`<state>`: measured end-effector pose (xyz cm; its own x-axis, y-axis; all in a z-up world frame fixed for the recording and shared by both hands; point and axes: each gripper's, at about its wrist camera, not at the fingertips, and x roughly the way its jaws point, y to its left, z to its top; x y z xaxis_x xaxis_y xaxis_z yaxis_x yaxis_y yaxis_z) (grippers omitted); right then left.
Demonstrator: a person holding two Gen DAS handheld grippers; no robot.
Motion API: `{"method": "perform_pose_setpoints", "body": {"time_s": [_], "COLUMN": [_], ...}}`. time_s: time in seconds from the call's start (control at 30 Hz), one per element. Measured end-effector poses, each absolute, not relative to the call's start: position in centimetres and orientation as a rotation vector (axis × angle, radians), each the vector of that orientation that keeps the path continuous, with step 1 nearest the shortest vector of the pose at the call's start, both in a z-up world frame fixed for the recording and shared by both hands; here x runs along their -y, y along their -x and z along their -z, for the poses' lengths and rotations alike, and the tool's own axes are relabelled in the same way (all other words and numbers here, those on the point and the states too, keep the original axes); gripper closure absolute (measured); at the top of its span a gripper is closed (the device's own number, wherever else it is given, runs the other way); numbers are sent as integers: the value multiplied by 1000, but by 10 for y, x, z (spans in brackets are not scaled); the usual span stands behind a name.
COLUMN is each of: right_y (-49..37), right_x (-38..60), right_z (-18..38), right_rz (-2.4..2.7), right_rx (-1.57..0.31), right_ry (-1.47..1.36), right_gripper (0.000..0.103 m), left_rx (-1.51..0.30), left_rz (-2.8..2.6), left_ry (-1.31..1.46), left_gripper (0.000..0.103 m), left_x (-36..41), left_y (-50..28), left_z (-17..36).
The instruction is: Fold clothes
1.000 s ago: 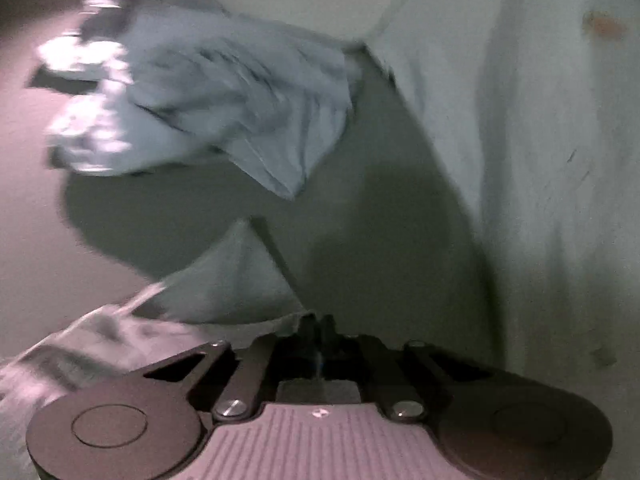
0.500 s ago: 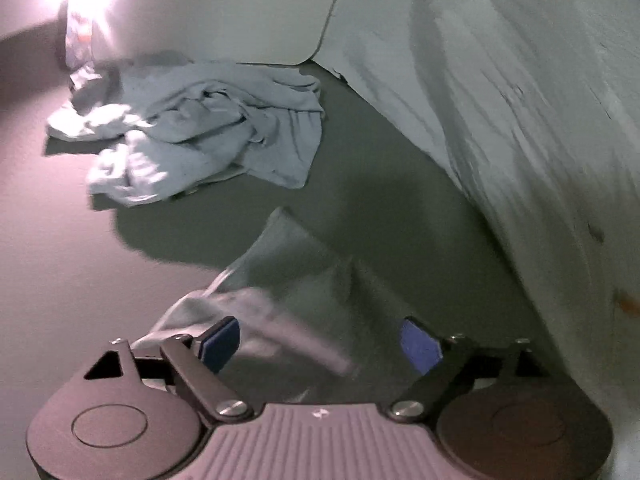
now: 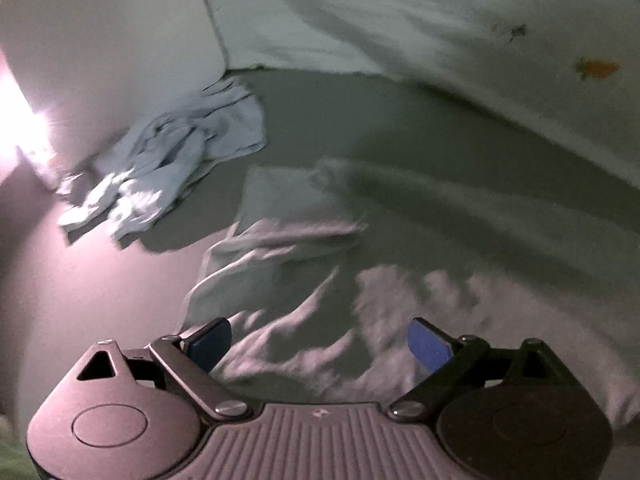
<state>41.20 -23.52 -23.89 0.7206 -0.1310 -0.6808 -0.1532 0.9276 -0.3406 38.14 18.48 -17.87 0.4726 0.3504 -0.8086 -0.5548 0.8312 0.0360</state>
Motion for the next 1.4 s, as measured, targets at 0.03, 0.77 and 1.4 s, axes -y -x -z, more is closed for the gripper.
{"method": "perform_pose_setpoints", "body": {"time_s": [0.03,0.77,1.4], "right_y": [-411,-344,-423], "right_x": [230,127,143], "right_z": [238,231,266], "right_rz": [-28,128,293], "right_rx": [-765,-877,-771], "right_ry": [399,601,529], "right_gripper": [16,22,7], "left_rx": [-917,-720,-1034], "left_rz": [-521,-686,-29], "left_ry": [259,374,141], "left_gripper": [19,35,3], "left_x": [-188,-402,-187], "left_y": [-385,-387,-462], "left_z": [180,189,228]}}
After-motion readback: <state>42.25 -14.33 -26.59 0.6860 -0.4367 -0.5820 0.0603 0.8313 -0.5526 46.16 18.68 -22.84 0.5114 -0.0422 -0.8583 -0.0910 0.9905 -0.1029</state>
